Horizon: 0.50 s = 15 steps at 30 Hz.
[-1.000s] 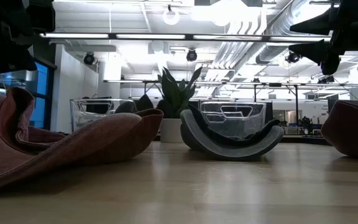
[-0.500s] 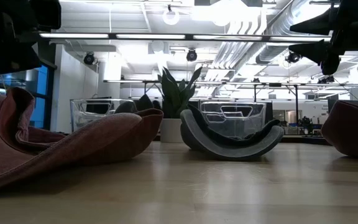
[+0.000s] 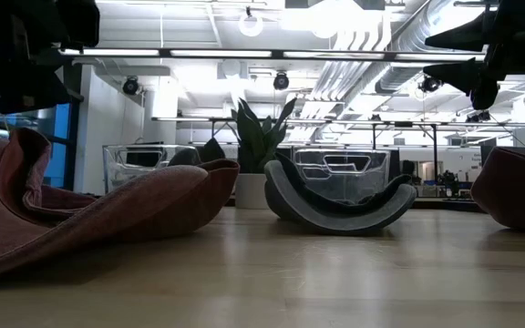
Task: Pick & Place hat
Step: Put the black cap into the left transparent bin
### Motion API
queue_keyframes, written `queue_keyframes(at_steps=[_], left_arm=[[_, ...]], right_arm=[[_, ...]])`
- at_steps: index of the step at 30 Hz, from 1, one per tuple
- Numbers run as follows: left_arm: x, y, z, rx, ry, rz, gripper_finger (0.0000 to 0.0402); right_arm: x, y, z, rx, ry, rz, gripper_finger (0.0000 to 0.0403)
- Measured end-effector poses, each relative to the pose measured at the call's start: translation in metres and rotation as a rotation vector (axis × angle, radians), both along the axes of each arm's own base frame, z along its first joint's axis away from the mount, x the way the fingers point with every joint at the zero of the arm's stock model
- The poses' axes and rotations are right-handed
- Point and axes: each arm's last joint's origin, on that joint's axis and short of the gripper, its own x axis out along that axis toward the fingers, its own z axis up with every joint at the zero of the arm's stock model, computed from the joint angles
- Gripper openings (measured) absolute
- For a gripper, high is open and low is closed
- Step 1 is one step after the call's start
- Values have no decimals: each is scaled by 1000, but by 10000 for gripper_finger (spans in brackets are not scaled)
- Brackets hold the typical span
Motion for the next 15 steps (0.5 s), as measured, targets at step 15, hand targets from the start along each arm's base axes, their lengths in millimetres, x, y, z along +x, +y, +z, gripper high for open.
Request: queue_keyframes(at_steps=[15], left_arm=[[-5,10,-3,118,29,54,261]], right_arm=[[0,0,0,0,0,0,271]])
